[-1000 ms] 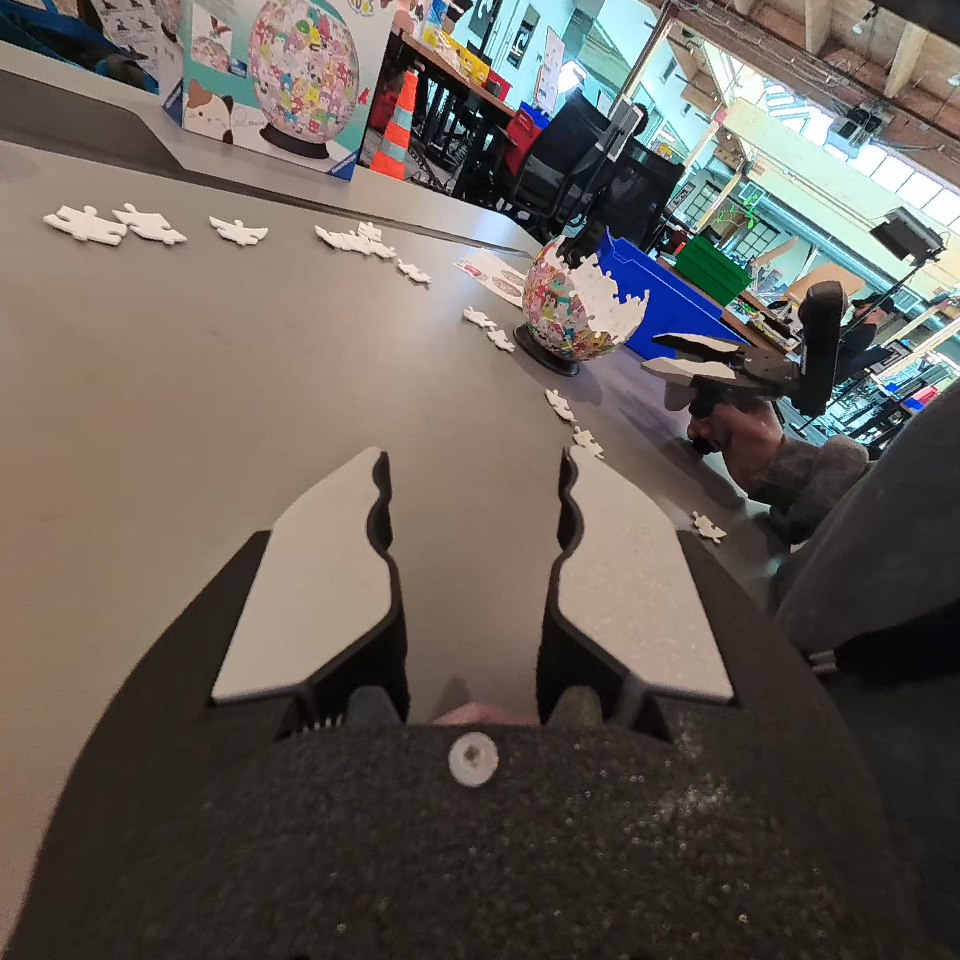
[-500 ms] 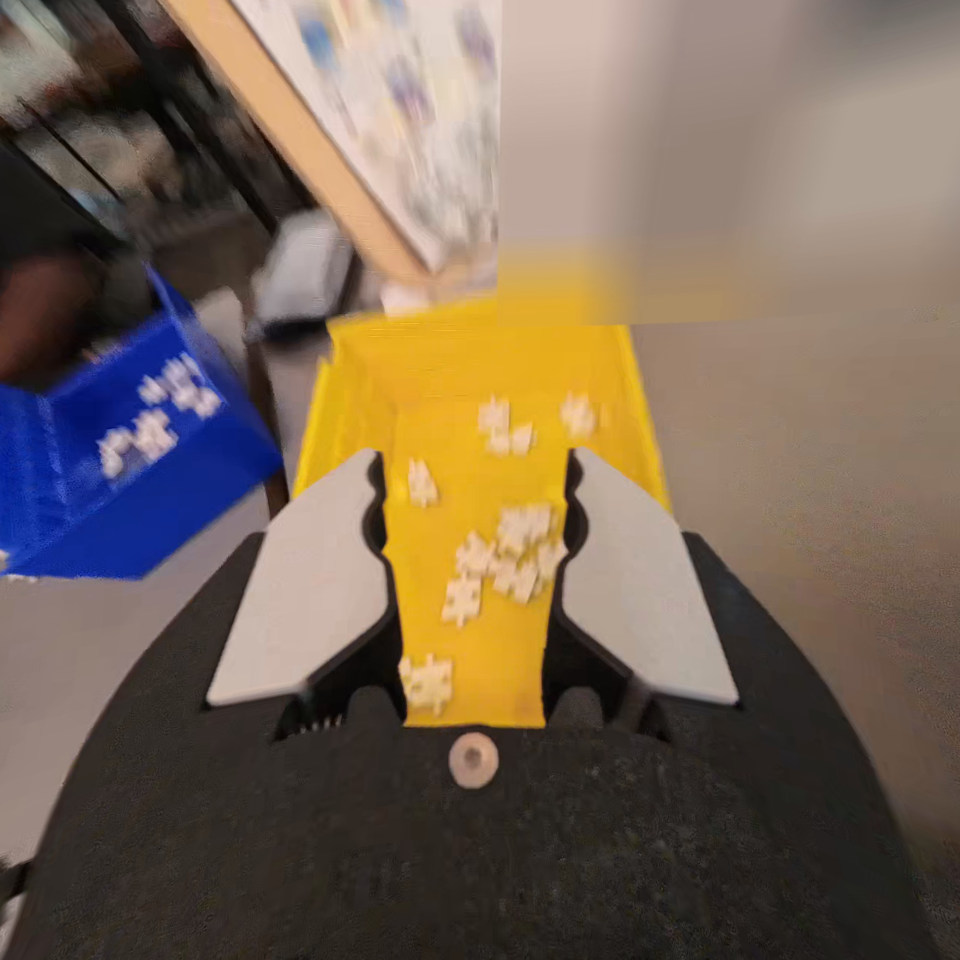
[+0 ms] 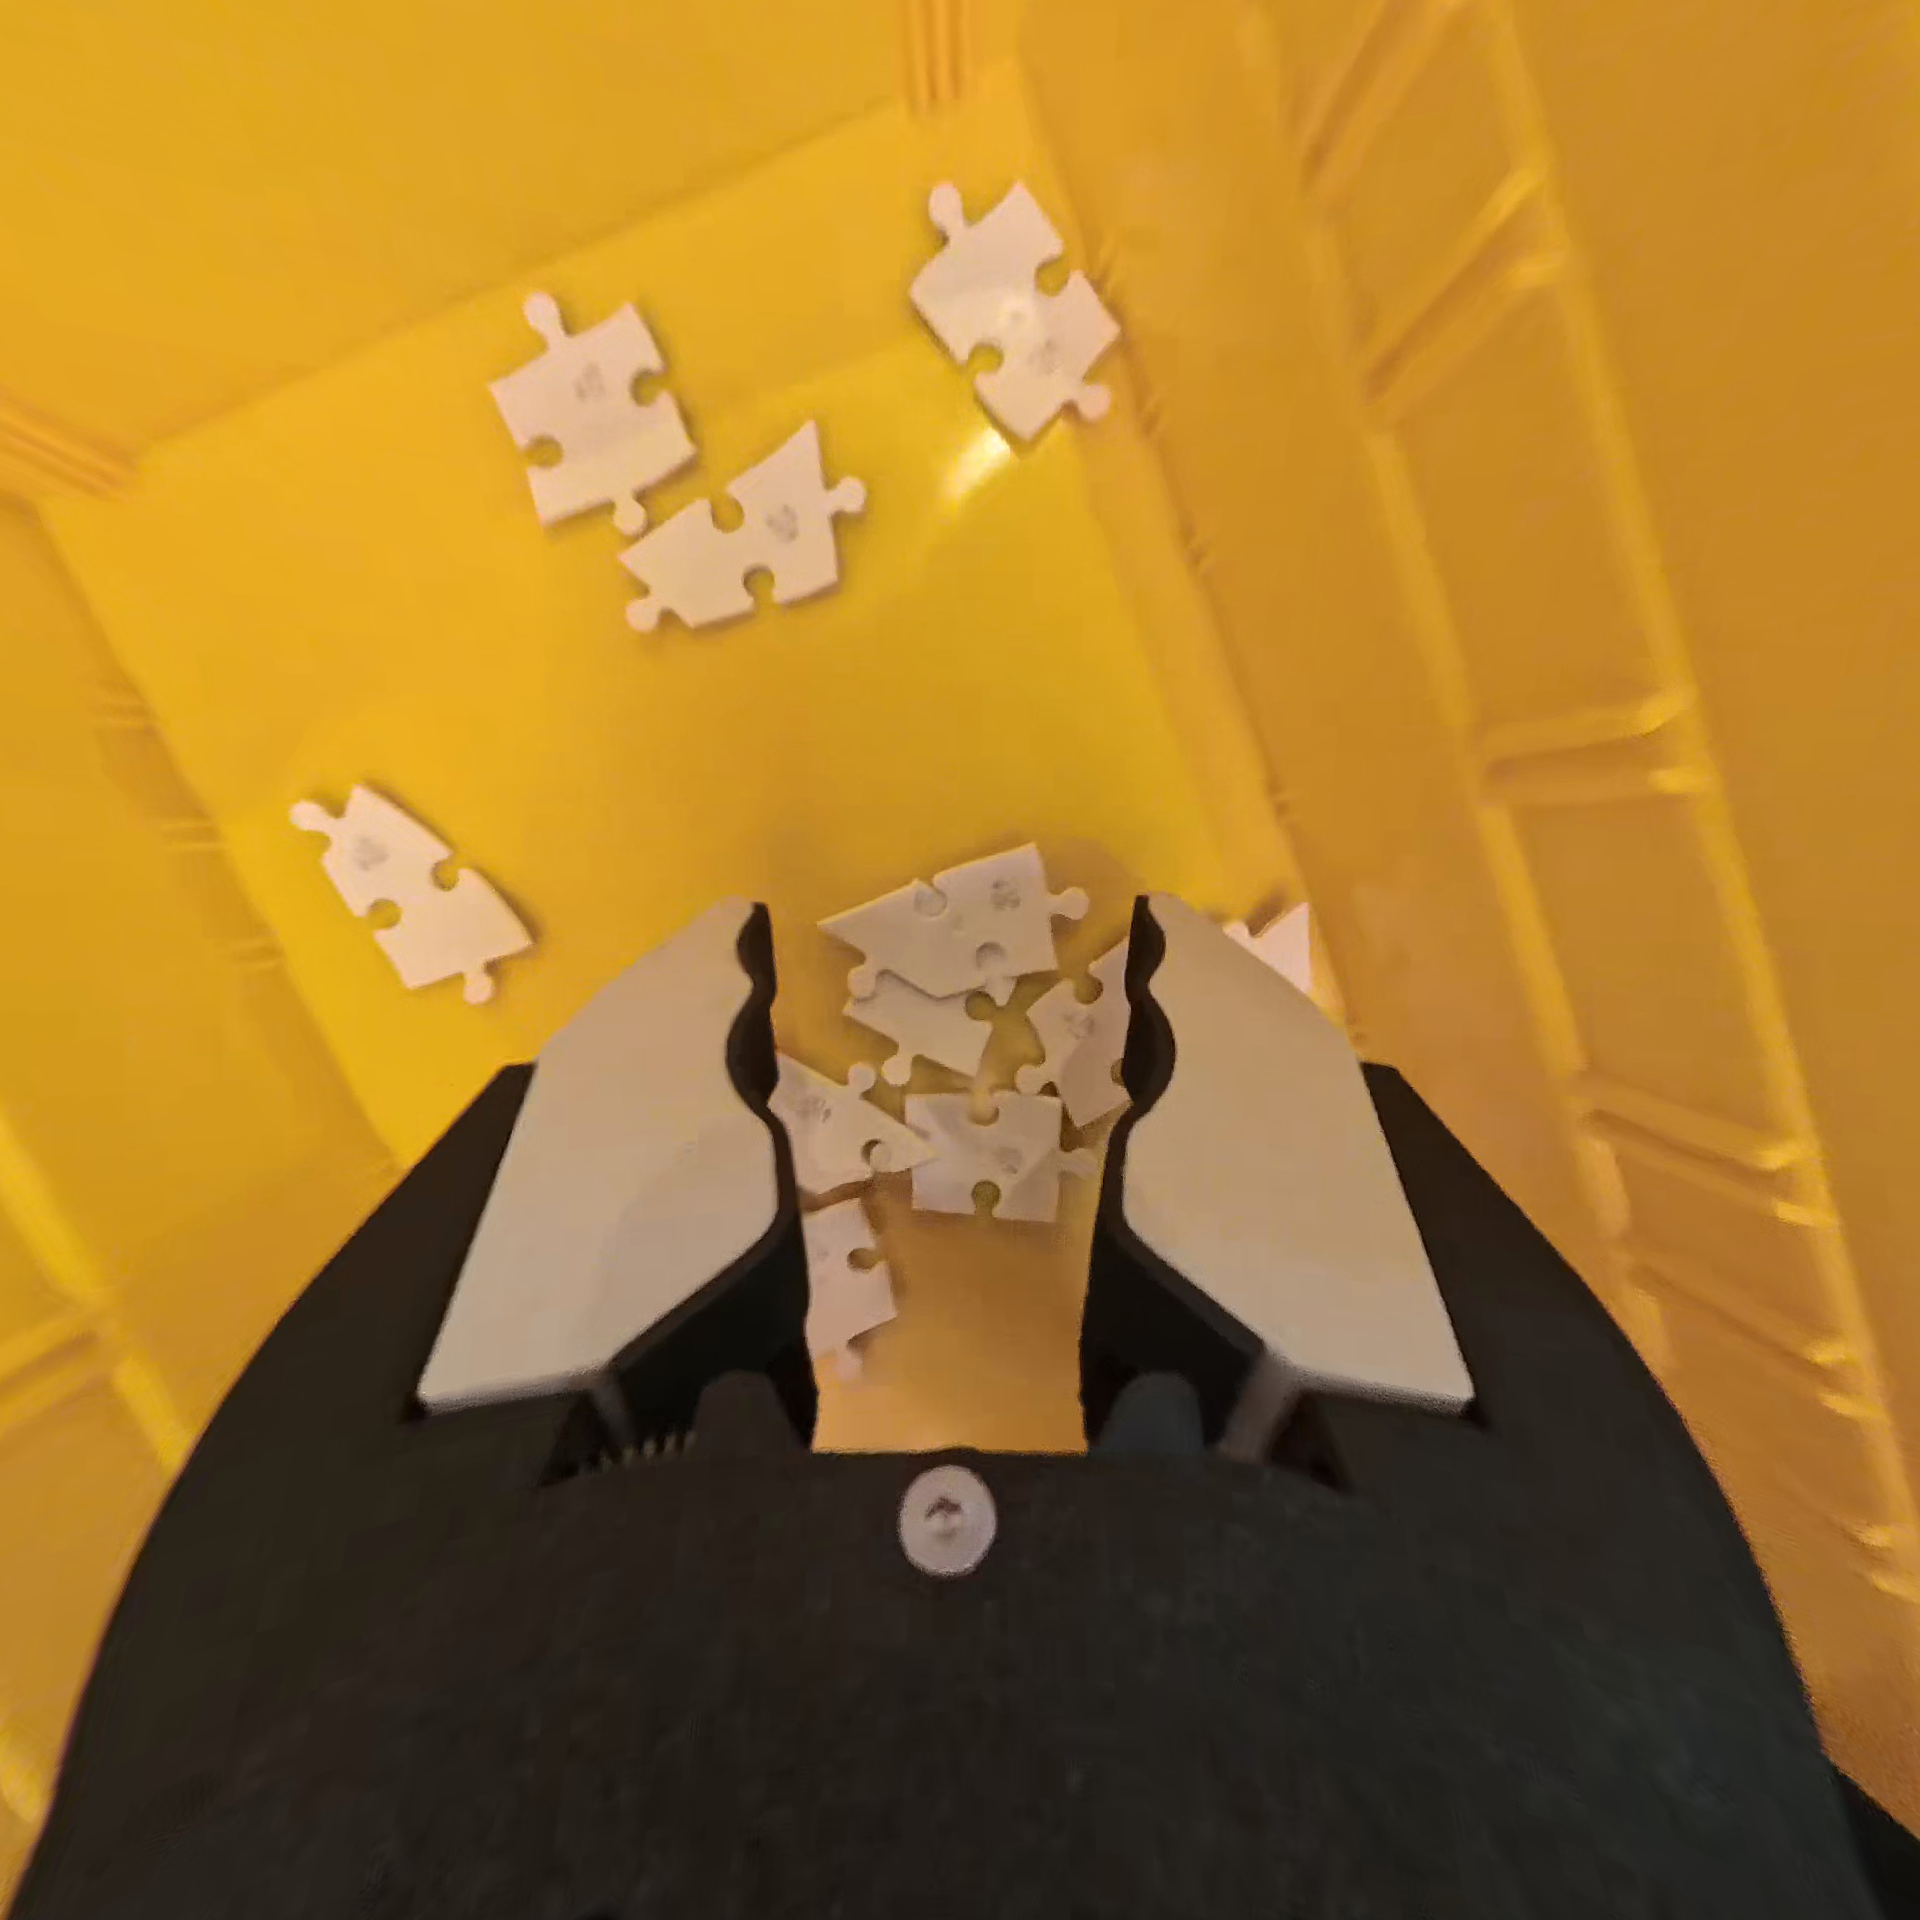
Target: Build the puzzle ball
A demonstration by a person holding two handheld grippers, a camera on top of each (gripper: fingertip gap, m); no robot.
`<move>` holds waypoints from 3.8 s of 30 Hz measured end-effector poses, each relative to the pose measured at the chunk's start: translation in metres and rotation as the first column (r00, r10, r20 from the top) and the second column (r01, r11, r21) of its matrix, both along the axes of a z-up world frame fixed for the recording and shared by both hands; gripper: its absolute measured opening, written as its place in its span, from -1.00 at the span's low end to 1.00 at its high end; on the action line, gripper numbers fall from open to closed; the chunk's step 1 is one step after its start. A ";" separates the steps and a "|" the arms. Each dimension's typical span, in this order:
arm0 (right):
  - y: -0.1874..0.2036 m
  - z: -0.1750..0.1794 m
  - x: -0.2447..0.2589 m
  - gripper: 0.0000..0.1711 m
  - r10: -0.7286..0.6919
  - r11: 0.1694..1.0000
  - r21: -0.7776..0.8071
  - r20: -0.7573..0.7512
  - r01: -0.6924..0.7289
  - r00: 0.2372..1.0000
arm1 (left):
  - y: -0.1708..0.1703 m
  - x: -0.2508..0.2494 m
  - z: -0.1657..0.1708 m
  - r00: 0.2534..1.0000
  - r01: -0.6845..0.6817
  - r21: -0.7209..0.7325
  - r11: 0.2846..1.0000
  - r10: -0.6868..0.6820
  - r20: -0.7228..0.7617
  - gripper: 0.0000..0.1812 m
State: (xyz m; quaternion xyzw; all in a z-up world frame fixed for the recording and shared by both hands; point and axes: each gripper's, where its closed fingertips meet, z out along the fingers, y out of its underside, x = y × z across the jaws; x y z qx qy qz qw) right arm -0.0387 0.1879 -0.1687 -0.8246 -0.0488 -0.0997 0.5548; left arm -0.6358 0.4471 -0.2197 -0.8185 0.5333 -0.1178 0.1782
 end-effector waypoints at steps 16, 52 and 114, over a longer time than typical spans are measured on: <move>0.002 -0.006 -0.002 -0.28 0.013 0.999 -0.038 0.011 -0.013 1.000 | 0.047 -0.006 0.033 0.984 -0.093 0.044 0.995 0.084 0.160 -0.45; 0.002 -0.007 0.003 -0.26 -0.027 0.998 -0.048 0.017 0.028 0.999 | -0.075 -0.106 0.085 0.777 -0.507 0.193 0.840 0.348 0.525 -0.27; 0.000 -0.002 -0.003 -0.28 0.019 1.000 -0.014 0.013 -0.019 1.000 | 0.029 0.028 0.044 0.973 -0.160 0.094 0.983 0.140 0.184 -0.43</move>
